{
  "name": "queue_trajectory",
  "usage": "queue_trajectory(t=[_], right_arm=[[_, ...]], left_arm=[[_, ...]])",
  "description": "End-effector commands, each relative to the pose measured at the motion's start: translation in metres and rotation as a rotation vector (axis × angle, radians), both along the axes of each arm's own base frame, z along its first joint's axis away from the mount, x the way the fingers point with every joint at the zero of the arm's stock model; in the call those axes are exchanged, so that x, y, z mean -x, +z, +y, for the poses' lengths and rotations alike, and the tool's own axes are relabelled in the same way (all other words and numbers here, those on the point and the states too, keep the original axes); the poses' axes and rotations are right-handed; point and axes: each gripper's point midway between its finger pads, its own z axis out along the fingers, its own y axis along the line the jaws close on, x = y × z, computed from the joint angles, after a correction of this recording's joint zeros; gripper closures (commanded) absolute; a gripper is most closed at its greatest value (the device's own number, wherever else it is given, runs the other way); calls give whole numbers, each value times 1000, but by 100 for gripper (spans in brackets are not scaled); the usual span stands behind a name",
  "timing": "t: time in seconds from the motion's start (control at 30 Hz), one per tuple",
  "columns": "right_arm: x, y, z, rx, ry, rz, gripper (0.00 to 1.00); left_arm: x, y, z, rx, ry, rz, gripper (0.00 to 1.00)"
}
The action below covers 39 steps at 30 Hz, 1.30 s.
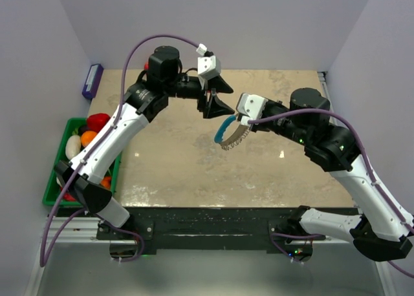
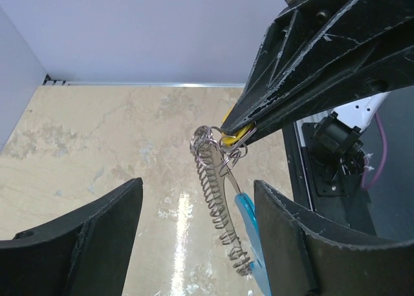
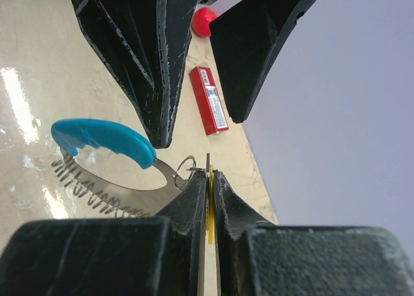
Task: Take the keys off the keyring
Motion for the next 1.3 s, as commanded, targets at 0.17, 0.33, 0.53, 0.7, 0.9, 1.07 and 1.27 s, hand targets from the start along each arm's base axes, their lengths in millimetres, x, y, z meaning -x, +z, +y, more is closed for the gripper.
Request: queue_trajectory(t=[0.17,0.33,0.53,0.7,0.9,1.07,1.27], right_arm=[[8,16,1,-23,48,-41,100],[10,17,2,-23,58,-41,100],[9,17,4,-23,64,-38,100],[8,17,7,-26,69,-34,100],[7,21,5,-32,60,-42,100],[6,26,4,-40,49,-51,100],[6,25,2,-40,41,-53,100]], left_arm=[[0,16,-1,32,-21,-46,27],[-1,11,-5,27,-36,-37,28],[11,10,-10,31,-95,-26,32],[21,7,-15,25,-140,-19,36],[30,3,-19,10,-172,-25,49],[30,-2,-19,-6,-161,-31,57],[27,-1,-18,-9,-135,-45,58]])
